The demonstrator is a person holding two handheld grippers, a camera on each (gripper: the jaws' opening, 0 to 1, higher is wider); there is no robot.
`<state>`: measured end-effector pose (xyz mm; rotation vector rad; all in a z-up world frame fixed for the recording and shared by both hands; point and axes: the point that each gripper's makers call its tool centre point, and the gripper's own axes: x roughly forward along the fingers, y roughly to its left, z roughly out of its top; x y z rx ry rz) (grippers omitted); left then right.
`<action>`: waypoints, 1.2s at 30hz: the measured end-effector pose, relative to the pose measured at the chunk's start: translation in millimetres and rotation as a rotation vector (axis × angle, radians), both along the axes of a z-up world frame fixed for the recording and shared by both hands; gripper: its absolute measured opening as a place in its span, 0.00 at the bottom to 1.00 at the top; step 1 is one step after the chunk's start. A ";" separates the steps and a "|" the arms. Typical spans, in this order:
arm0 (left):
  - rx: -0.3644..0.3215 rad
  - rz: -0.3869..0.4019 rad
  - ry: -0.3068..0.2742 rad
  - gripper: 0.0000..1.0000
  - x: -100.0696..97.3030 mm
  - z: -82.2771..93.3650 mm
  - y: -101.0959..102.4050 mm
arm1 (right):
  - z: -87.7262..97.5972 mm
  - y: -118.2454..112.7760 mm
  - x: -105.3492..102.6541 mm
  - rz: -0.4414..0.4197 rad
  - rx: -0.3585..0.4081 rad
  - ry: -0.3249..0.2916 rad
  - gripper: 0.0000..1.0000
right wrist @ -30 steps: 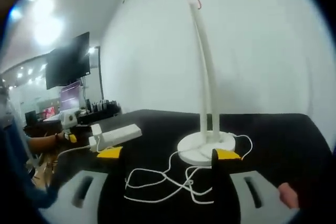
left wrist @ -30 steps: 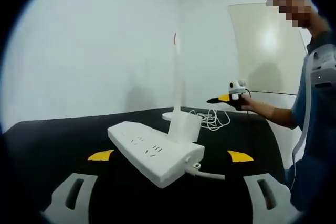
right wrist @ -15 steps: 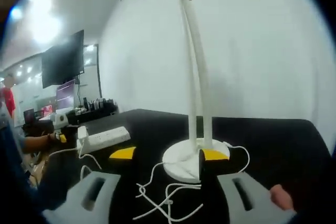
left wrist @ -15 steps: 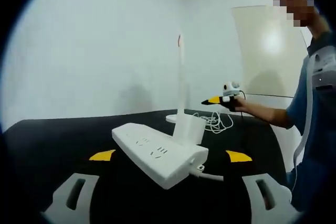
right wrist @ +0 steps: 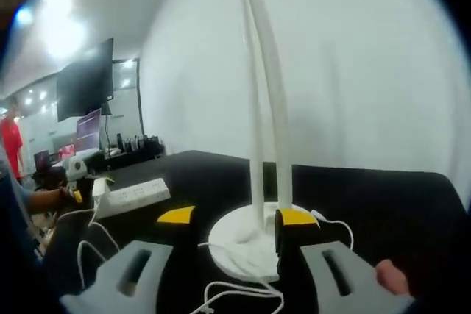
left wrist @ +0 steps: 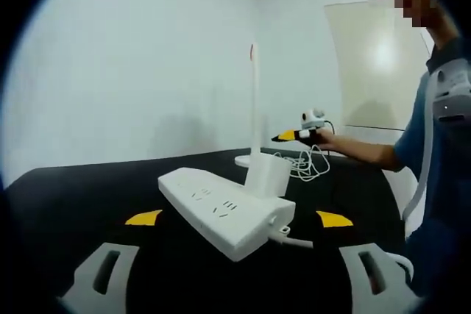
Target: Insert the desk lamp plug into the socket, turn on the power strip switch, turn on the lamp switch, then turn off the lamp switch, turn off the power strip switch, and remove the plug from the socket.
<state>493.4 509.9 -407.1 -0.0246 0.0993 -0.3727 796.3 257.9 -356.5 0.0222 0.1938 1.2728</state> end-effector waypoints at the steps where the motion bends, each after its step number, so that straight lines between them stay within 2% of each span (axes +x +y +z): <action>1: 0.002 0.000 0.001 0.77 -0.1 -0.4 0.1 | 0.2 2.9 0.9 0.005 0.001 0.000 0.41; 7: 0.001 0.005 -0.002 0.77 -0.8 0.7 0.6 | -3.6 17.2 10.0 0.012 -0.026 -0.006 0.39; 21: -0.004 0.002 -0.007 0.77 -1.5 3.1 -2.0 | -8.1 28.5 31.8 0.005 -0.047 -0.004 0.35; 23: -0.010 -0.004 -0.026 0.80 0.0 6.2 -3.8 | -8.3 26.4 34.8 0.002 -0.049 -0.009 0.32; 24: -0.015 -0.009 -0.053 0.82 1.9 10.2 -6.3 | -7.9 25.7 35.4 0.004 -0.040 0.002 0.32; 29: -0.037 -0.001 -0.061 0.89 6.4 13.2 -8.6 | -4.3 24.5 31.9 0.001 -0.005 0.033 0.31; 30: -0.045 0.004 -0.080 0.89 7.7 17.3 -6.9 | -3.7 24.6 31.7 0.002 -0.004 0.034 0.31; 33: -0.052 0.022 -0.191 0.89 7.5 39.5 -1.1 | -2.9 24.1 30.8 0.008 -0.012 0.031 0.30; 35: -0.080 0.016 -0.275 0.89 4.7 59.1 0.7 | -4.8 23.0 31.0 0.008 -0.023 0.028 0.30; 36: -0.066 0.015 -0.289 0.89 4.1 63.0 1.0 | -5.1 22.5 30.9 0.008 -0.027 0.027 0.30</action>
